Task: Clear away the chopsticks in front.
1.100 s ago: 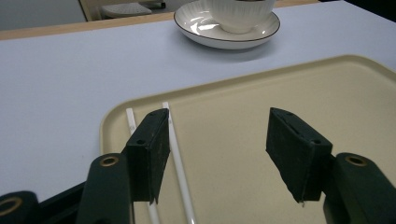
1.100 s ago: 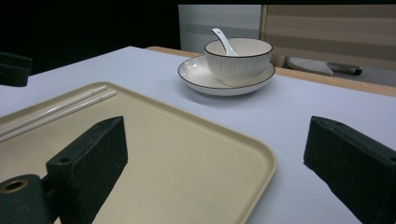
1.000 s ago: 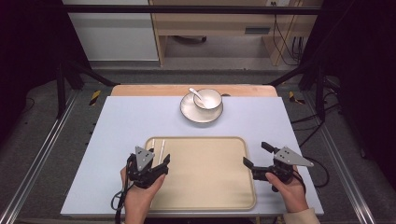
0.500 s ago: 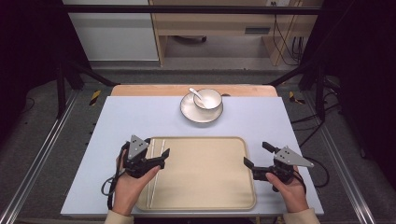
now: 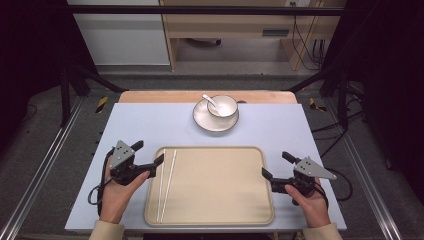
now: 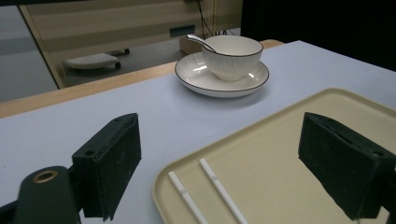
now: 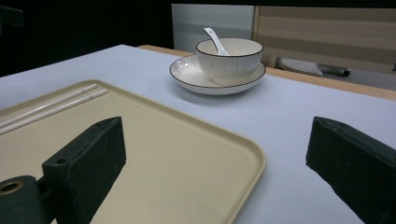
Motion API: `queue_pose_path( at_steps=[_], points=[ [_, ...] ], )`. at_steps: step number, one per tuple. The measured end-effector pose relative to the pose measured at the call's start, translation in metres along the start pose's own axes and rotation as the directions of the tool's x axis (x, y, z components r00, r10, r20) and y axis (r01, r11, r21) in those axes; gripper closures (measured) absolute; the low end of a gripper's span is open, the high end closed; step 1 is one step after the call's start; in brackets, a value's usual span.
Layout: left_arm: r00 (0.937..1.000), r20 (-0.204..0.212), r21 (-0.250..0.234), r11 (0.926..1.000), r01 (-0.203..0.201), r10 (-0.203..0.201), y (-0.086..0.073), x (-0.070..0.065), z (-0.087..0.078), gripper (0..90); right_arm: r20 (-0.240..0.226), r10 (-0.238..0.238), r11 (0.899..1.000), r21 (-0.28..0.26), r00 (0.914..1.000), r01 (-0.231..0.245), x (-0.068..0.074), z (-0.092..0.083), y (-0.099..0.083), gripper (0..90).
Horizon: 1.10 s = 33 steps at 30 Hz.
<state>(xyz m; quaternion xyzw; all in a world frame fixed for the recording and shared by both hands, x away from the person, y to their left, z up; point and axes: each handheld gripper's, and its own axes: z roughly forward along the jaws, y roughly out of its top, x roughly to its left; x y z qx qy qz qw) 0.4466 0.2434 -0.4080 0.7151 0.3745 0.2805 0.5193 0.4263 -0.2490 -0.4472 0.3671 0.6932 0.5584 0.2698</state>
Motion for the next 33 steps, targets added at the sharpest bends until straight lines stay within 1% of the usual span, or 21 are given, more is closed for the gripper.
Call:
queue_pose_path(
  at_steps=[4, 6, 8, 13, 16, 18, 22, 29, 33],
  points=[
    [0.9997, 0.022, -0.016, 0.9998, 0.010, -0.010, -0.005, 0.007, -0.004, 11.8, 0.004, -0.001, 1.000, 0.002, 1.0000, 0.001, 0.000, 0.000, 0.000, 5.2],
    [0.9990, 0.045, -0.030, 0.9995, 0.008, -0.007, -0.007, 0.010, -0.005, 11.2, 0.004, -0.002, 1.000, 0.002, 1.0000, 0.002, 0.000, 0.000, 0.000, 5.1],
    [0.9985, 0.053, -0.045, 0.9990, -0.005, 0.007, -0.009, 0.013, -0.007, 11.2, 0.006, -0.003, 1.000, 0.004, 1.0000, 0.003, -0.001, 0.000, -0.001, 5.0],
    [0.9964, 0.084, -0.069, 0.9976, 0.003, 0.003, -0.016, 0.019, -0.008, 11.1, 0.009, -0.009, 1.000, -0.006, 0.9999, 0.009, -0.002, 0.000, -0.001, 4.7],
    [0.9947, 0.103, -0.066, 0.9978, 0.001, 0.006, -0.020, 0.023, -0.007, 11.1, 0.008, -0.008, 1.000, -0.008, 0.9999, 0.008, -0.002, -0.001, -0.001, 4.4],
    [0.9952, 0.098, -0.059, 0.9983, 0.006, 0.000, -0.023, 0.024, -0.007, 11.1, 0.005, -0.009, 1.000, -0.010, 0.9999, 0.009, -0.003, -0.001, -0.001, 4.3],
    [0.9937, 0.112, -0.056, 0.9984, 0.001, 0.005, -0.028, 0.027, -0.007, 11.1, 0.001, -0.013, 1.000, -0.013, 0.9999, 0.013, -0.004, -0.003, -0.001, 3.9],
    [0.9909, 0.133, -0.072, 0.9973, -0.010, 0.020, -0.037, 0.030, -0.006, 11.1, 0.002, -0.027, 0.999, -0.032, 0.9996, 0.027, -0.006, -0.005, -0.001, 4.0],
    [0.9898, 0.142, -0.079, 0.9969, 0.004, 0.007, -0.040, 0.033, -0.009, 10.7, 0.001, -0.041, 0.998, -0.037, 0.9992, 0.041, -0.007, -0.005, -0.001, 4.0]
  ],
)
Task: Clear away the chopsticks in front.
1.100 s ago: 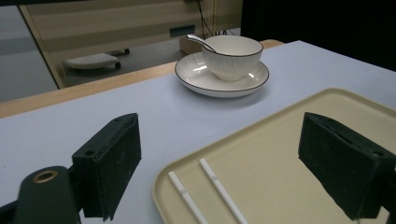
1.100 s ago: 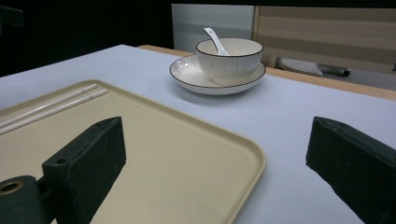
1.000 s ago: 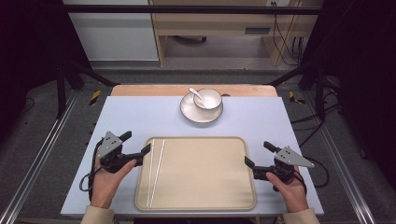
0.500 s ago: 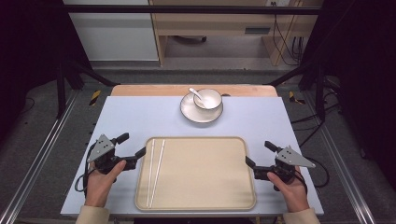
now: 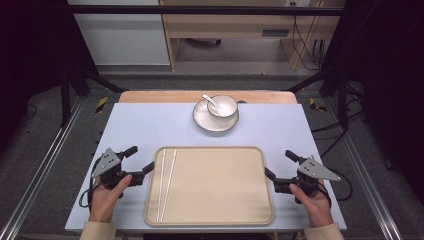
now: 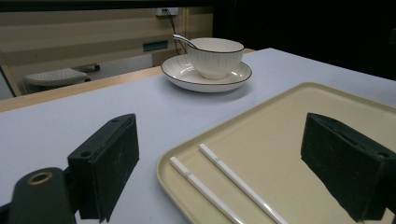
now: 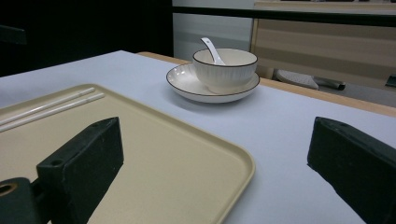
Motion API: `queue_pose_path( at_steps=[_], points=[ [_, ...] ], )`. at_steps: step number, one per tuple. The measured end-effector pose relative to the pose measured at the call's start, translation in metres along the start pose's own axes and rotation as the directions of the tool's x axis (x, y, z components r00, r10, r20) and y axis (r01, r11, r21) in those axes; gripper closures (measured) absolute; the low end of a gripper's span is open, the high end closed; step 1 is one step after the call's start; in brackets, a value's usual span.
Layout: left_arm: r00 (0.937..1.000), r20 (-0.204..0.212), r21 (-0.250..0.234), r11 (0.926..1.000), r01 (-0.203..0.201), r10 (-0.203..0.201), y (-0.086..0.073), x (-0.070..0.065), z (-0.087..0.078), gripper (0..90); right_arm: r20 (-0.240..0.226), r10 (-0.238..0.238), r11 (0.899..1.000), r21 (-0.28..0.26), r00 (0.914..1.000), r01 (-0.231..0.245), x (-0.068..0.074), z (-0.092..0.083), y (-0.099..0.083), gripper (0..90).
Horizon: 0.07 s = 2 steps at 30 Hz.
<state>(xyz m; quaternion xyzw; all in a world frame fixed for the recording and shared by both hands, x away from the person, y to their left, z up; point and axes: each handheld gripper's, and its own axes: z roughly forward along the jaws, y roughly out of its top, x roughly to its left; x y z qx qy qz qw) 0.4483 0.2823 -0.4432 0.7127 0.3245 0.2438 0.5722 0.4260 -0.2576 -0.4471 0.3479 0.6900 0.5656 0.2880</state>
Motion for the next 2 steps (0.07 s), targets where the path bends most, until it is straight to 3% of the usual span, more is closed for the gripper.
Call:
queue_pose_path(
  at_steps=[2],
  points=[
    [1.0000, 0.001, -0.003, 1.0000, -0.003, 0.003, -0.0007, 0.0005, -0.0020, 10.5, 0.000, -0.001, 1.000, -0.003, 1.0000, 0.001, 0.0000, 0.0000, 0.0000, 3.9]
  ],
)
